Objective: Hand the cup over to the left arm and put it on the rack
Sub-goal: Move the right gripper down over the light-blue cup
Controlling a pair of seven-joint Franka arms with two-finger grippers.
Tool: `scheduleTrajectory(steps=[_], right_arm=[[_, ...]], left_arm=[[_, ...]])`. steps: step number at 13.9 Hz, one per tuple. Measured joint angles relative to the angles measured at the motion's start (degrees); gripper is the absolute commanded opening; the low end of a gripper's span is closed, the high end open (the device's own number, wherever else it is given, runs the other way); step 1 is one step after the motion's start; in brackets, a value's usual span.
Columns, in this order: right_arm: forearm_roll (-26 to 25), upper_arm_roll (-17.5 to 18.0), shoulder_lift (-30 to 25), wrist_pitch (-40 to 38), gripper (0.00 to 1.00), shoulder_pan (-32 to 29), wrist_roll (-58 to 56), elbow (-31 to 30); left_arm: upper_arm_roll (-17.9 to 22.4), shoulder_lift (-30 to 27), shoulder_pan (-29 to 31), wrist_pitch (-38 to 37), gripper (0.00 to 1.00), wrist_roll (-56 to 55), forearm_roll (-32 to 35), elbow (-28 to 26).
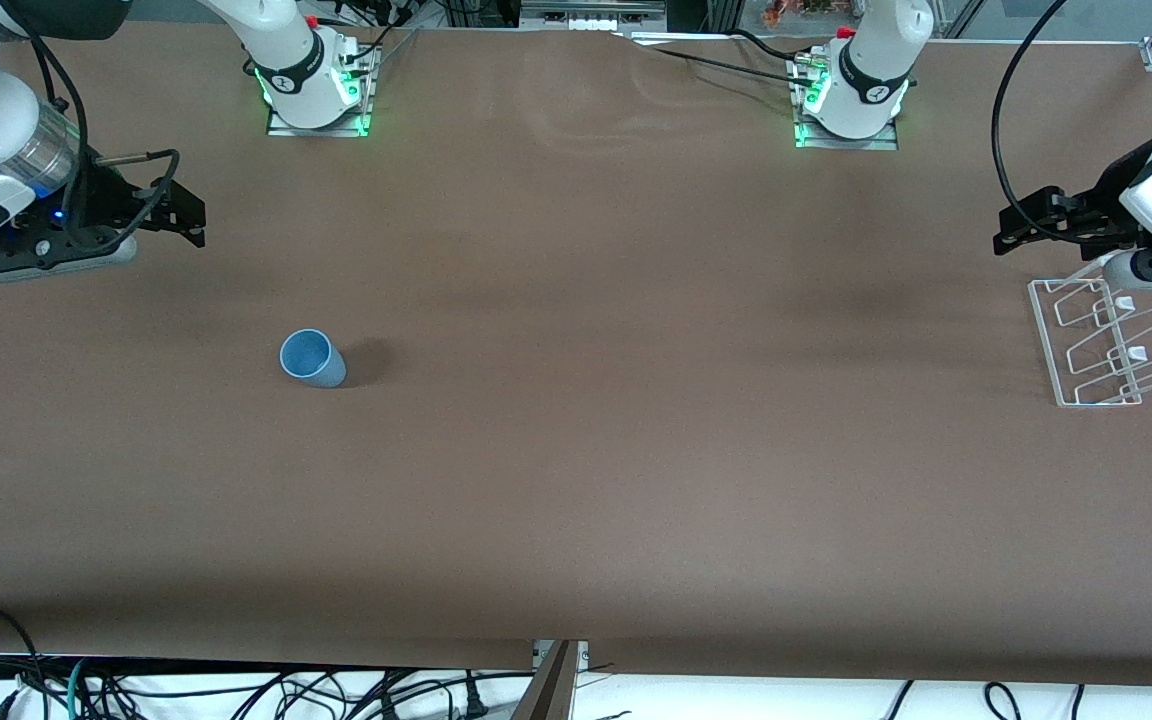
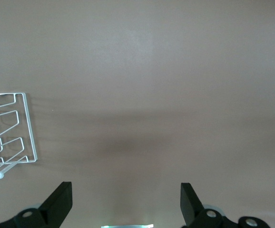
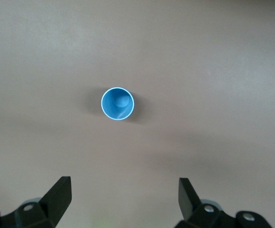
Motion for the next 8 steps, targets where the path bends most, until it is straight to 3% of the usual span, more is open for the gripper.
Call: scheduleTrajectory(steps=[8], right_arm=[[-0.01,-0.02,0.0,-0.21,0.99,0.0,0.0,0.4]], left_arm=[[0.0,0.01,0.0,0.0,1.0,0.0,0.0,0.0]])
